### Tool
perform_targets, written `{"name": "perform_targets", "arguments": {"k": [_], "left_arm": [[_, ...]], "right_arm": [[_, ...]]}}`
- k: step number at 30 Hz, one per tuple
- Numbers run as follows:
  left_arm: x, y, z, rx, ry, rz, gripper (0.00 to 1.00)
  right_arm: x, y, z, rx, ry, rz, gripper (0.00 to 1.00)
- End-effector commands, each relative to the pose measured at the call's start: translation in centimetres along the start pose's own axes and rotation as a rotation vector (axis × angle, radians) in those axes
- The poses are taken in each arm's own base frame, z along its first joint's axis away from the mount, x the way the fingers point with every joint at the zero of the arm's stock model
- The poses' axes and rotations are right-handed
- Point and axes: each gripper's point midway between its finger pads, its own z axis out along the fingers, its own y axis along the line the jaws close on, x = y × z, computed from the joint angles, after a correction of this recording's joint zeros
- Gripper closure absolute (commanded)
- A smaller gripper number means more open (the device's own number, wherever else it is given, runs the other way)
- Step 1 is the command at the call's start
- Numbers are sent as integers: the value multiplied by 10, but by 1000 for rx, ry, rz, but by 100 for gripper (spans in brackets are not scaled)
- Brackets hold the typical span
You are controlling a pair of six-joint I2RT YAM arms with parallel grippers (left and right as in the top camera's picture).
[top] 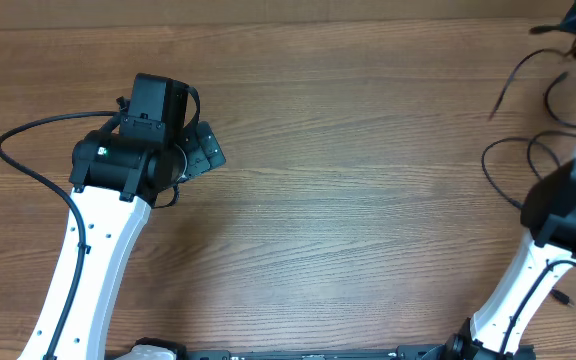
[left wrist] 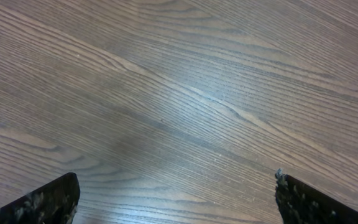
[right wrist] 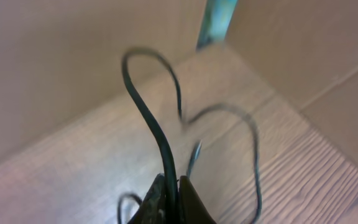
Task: Untangle cables
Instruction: 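Release the last cable onto the pile at the right side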
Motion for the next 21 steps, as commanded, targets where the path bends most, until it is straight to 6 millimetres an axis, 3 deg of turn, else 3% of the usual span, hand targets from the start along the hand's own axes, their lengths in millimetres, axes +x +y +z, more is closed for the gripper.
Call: {"name": "perform_targets", "arguments": {"k": [1,5,6,9,10,12,13,17,21], "left_arm": [[-6,0,-1,-8,-16,-14,0],[-6,0,-1,-8,-16,-14,0],[-6,0,-1,-8,-16,-14,0],[-6,0,-1,-8,-16,-14,0],[-6,0,-1,-8,-16,-14,0],[-6,0,-1,-8,-16,-14,0],[-6,0,-1,-8,-16,-14,1],[-6,0,-1,-8,-16,-14,0],[-6,0,-1,-8,-16,-14,1]], "right_arm": [[20,-3,23,17,54,-13,96],[42,-7,39,32,121,-26,96],[46,-7,41,34,133,-29,92],[52,-11,41,40,156,-32,45],[53,-12,41,42,163,-33,20],[57,-15,40,48,182,-35,4],[60,-16,40,50,193,-37,0],[69,-18,36,56,233,-38,0],[64,-14,20,20,246,40,0]]}}
